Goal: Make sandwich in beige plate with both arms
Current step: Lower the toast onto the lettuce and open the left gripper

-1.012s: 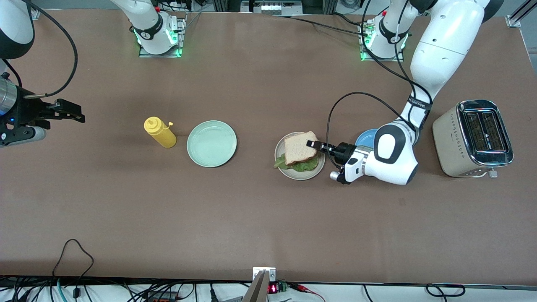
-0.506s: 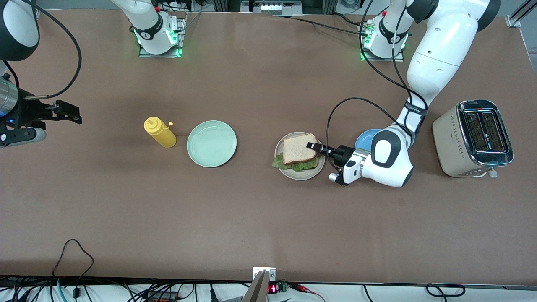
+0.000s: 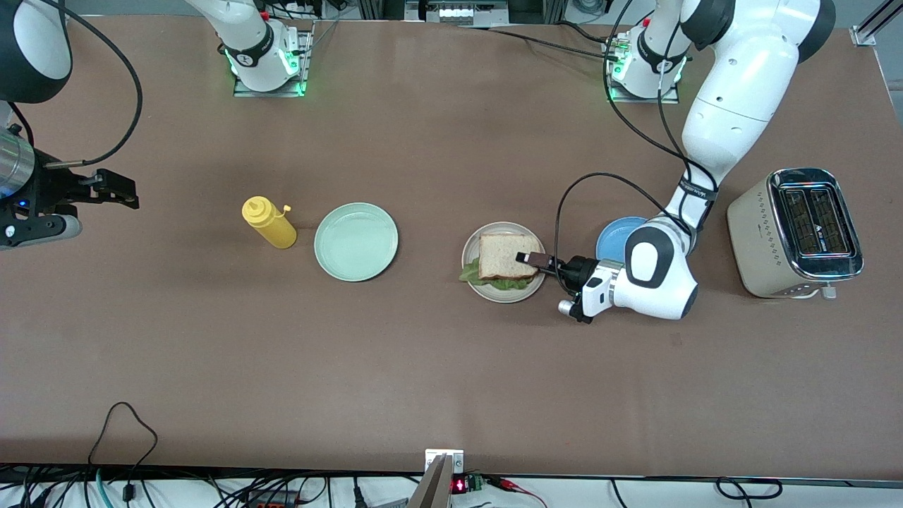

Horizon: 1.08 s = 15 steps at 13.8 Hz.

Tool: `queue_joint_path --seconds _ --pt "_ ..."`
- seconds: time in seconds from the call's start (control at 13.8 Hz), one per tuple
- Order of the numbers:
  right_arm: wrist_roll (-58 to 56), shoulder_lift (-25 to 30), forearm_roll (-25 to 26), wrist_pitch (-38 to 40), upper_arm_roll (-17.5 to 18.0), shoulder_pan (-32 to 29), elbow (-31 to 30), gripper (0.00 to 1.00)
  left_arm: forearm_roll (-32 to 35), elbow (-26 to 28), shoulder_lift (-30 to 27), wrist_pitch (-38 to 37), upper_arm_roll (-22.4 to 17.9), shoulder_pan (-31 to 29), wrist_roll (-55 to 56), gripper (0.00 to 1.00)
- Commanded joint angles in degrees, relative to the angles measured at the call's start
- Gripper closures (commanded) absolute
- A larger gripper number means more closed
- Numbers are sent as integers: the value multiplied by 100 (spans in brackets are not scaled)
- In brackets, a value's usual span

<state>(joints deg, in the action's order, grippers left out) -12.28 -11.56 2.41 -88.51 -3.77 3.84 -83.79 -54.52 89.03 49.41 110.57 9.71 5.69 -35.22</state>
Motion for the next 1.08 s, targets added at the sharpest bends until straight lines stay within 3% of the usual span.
queue_joint_path --seconds 0.0,0.58,1.01 --pt "-82 22 75 -34 17 -15 -32 0 -94 -228 69 62 -22 -24 -407 0" --pt "-90 31 75 -26 17 2 -23 0 -33 -219 -476 -219 -39 -121 216 0" --pt "-99 31 92 -34 17 2 3 0 1406 -237 -942 -412 -48 -384 542 0"
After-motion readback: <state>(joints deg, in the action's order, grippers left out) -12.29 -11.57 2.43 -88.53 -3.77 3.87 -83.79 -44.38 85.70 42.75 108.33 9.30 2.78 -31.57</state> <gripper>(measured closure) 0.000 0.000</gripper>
